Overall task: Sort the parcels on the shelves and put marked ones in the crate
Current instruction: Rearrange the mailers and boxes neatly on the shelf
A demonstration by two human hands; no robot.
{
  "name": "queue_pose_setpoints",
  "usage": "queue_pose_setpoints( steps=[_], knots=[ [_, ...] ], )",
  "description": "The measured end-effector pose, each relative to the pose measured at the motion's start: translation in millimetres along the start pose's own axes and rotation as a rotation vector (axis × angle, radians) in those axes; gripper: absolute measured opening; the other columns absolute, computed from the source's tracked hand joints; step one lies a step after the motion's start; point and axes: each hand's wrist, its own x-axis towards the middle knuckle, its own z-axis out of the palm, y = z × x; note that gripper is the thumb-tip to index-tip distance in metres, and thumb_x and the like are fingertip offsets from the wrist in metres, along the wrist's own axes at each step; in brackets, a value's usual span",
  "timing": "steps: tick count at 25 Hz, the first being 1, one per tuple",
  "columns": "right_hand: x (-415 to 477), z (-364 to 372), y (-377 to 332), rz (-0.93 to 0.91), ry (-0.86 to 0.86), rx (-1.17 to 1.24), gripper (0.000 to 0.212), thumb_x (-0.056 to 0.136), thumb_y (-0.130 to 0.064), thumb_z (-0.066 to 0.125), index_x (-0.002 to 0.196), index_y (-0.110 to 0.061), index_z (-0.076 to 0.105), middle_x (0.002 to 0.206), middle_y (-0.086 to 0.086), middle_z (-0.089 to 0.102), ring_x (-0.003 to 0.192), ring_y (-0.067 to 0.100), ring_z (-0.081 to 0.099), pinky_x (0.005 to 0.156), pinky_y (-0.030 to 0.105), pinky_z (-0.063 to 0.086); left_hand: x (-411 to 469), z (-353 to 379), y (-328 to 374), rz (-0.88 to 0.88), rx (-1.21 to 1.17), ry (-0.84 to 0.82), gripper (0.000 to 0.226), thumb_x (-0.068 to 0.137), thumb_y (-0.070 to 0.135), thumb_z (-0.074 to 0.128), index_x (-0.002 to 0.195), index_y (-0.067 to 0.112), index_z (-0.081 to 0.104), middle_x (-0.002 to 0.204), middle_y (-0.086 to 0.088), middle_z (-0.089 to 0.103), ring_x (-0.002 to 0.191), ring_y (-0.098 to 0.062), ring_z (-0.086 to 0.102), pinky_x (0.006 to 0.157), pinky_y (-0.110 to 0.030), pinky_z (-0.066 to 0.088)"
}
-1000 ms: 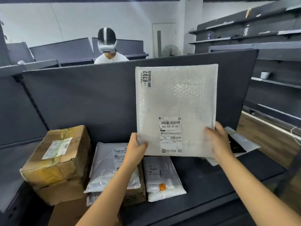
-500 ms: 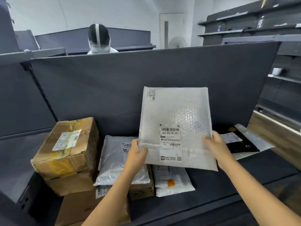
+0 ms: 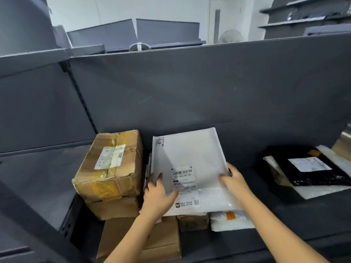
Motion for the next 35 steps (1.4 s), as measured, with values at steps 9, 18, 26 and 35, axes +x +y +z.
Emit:
queue_pose_setpoints(
  steps=[9, 18, 26, 35],
  knots=[
    [14.5, -134.6, 41.2, 0.180, 0.241, -0.033, 0.050, 0.090, 0.000, 0.052, 0.136, -0.019, 0.045, 0.111, 0.008, 0.058, 0.096, 0.027, 0.059, 0.083, 0.038, 0.048, 10.7, 97.1, 84.2, 0.300, 0.020, -0.324, 0.066, 0.091, 0.040, 0.044, 0.148, 0.023, 0.013, 0.154, -0.008, -0.005, 0.145, -0.036, -0.005, 0.118, -0.046, 0.006],
    [60.4, -158.9, 107.8, 0.289, 0.197, -0.125, 0.057, 0.089, 0.004, 0.051, 0.142, -0.014, 0.038, 0.131, 0.009, 0.050, 0.113, 0.026, 0.051, 0.077, 0.029, 0.041, 40.8, 164.4, 114.7, 0.062, 0.070, -0.538, 0.066, 0.092, 0.042, 0.043, 0.148, 0.021, 0.015, 0.157, -0.008, -0.006, 0.146, -0.033, -0.004, 0.119, -0.043, 0.013],
    [97.8, -133.8, 168.8, 0.393, -0.010, -0.363, 0.060, 0.090, -0.003, 0.044, 0.146, -0.015, 0.028, 0.144, 0.005, 0.044, 0.127, 0.025, 0.048, 0.097, 0.028, 0.039, 50.7, 210.9, 105.0, -0.038, 0.238, -0.651, 0.077, 0.094, 0.043, 0.038, 0.151, 0.015, -0.005, 0.156, -0.015, -0.024, 0.144, -0.034, -0.020, 0.119, -0.045, -0.001],
    [66.9, -146.2, 194.2, 0.154, 0.230, -0.580, 0.030, 0.089, -0.010, 0.053, 0.118, -0.007, 0.060, 0.121, 0.011, 0.059, 0.112, 0.030, 0.054, 0.093, 0.035, 0.045, 47.0, 235.4, 122.1, -0.099, 0.296, -0.523, 0.075, 0.093, 0.036, 0.041, 0.151, 0.010, 0.000, 0.156, -0.021, -0.019, 0.145, -0.039, -0.013, 0.118, -0.045, 0.002]
  ],
)
